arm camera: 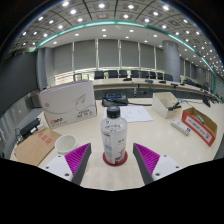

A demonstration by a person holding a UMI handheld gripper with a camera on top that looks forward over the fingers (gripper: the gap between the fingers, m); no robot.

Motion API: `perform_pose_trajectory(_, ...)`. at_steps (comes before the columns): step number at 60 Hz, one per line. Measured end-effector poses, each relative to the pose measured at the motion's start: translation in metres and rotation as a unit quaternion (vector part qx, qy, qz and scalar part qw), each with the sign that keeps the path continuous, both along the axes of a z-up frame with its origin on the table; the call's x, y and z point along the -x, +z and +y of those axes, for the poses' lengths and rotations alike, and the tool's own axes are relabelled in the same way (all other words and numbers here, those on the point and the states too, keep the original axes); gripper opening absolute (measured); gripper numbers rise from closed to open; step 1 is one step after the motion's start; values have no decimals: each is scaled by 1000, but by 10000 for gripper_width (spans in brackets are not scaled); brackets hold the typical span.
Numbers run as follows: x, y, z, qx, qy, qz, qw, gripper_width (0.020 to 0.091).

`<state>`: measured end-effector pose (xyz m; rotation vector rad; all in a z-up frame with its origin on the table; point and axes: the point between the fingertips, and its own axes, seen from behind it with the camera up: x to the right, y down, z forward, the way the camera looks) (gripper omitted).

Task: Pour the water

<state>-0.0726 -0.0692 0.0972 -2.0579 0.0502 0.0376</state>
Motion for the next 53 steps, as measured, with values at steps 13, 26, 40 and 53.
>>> perform_pose_trajectory(13,13,63,-108,53,-30,-3,998,860)
perform_pose_trajectory(26,26,117,-196,68,-56,-35,996,860)
perform_pose_trajectory(40,48,137,-242,63,-42,-44,996,859)
perform_pose_trajectory(53,37,134,-257,66,-41,-60,995,861)
